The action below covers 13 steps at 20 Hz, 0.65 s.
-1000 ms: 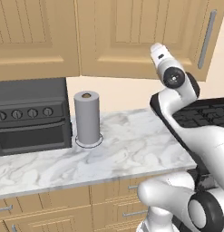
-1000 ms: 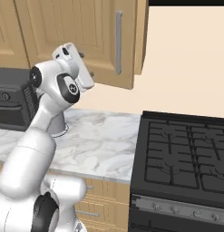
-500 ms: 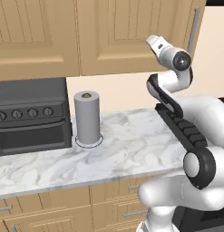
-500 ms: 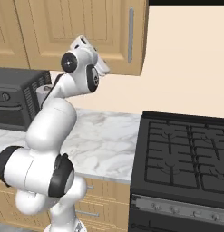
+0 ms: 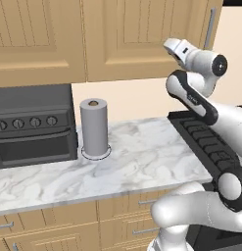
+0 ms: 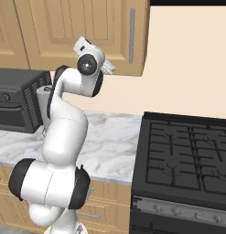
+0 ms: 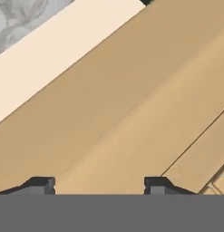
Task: Pick the orange, sweet potato from the counter and place them in the cabinet. Then close the cabinet.
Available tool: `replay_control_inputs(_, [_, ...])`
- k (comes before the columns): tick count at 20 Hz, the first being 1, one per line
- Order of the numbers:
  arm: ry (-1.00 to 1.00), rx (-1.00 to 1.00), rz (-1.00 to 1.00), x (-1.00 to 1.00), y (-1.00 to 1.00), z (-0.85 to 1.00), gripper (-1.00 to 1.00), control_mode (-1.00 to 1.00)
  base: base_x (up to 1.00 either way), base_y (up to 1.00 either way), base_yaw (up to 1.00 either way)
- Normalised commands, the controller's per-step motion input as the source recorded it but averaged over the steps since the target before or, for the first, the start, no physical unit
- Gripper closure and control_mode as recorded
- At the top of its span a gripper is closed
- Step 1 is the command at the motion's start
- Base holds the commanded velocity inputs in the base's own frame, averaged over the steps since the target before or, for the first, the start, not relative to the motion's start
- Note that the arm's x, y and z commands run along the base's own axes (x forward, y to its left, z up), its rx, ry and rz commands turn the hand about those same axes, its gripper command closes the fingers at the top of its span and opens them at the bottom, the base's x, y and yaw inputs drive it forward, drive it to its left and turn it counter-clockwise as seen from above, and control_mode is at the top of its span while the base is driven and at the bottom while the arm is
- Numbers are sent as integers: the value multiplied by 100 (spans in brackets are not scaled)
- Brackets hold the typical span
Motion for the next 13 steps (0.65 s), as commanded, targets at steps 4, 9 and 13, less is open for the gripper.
replay_control_inputs(4, [11, -15, 13, -100, -28, 53, -100, -100, 0, 0, 0])
replay_control_inputs(9, [10, -16, 13, -100, -18, 69, -100, -100, 0, 0, 0])
replay_control_inputs(13, [11, -15, 14, -100, -1, 19, -100, -100, 0, 0, 0])
